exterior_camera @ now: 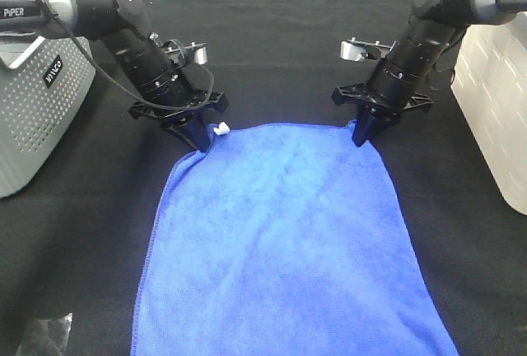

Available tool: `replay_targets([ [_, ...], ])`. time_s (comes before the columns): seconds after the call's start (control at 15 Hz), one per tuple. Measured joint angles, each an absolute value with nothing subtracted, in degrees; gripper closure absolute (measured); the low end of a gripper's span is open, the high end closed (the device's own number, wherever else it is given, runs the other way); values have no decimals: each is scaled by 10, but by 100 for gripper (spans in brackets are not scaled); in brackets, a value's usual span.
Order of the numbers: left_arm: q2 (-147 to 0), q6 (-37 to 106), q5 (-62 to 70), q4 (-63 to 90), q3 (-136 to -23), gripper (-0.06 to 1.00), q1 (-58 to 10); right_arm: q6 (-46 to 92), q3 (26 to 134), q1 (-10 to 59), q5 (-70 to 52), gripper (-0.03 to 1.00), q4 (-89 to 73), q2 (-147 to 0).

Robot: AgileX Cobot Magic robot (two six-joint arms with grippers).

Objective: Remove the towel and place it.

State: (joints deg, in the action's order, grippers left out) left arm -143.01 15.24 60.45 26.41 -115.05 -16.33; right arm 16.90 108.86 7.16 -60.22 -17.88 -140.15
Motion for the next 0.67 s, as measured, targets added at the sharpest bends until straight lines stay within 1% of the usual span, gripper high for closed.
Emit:
replay_targets([
  [0.2,-1430,152,607,232,-1188,94,-163,169,1103,71,-587,97,-164,-1384],
  [0.47,-1430,152,623,224,-1270,94,-163,169,1108,71,-565,97,-155,-1342],
  [0.67,-1430,152,628,189,-1334,94,-164,169,1126,71,-540,97,-142,-1334],
])
